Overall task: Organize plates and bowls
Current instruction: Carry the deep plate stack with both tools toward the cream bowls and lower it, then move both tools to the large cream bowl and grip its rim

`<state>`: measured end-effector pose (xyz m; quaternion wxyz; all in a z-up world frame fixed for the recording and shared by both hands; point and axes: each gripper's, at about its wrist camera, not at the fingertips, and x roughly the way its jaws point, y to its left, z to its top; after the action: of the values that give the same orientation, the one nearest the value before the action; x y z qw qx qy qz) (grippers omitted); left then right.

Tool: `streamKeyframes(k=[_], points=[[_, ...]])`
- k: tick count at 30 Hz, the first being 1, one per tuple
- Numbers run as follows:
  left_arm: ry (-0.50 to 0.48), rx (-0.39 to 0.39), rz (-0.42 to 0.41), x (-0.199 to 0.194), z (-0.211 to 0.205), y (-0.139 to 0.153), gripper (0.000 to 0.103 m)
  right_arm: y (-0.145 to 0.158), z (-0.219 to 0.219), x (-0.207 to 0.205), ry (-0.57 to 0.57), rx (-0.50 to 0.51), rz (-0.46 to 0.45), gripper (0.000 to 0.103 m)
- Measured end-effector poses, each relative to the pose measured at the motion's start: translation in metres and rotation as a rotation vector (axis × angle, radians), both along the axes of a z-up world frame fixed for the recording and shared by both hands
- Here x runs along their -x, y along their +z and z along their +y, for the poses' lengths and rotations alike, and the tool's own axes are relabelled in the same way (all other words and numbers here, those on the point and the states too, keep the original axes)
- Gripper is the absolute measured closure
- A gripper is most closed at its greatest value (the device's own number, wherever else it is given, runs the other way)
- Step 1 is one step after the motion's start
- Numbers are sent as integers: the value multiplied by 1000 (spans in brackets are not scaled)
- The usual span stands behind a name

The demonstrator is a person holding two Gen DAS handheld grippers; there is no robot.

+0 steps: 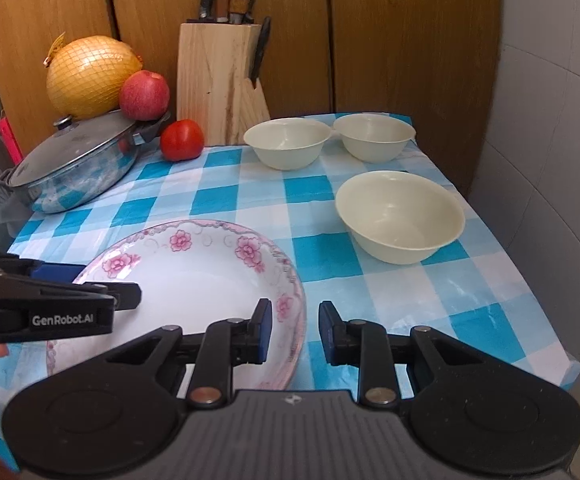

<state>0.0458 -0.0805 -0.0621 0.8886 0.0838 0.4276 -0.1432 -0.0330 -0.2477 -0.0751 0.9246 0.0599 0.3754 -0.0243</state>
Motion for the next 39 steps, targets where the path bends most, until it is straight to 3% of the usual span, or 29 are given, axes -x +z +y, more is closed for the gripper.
streamKeyframes(k=[5,9,23,33,39], points=[[29,12,10,-8,4,1,40,6,-35,1,-96,-55,-14,77],[33,27,-1,-12,0,7,40,11,-60,-2,-145,-168,-16,77],[-70,139,-31,-40,-46,41,31,15,-109,-42,-270,-154,-10,77],[-117,171,138,-88,-127,6,31,-2,-142,-70,-326,-179,25,77],[-107,94,134,-98,-158,-13,31,-13,-150,-79,-321,-198,46,77]])
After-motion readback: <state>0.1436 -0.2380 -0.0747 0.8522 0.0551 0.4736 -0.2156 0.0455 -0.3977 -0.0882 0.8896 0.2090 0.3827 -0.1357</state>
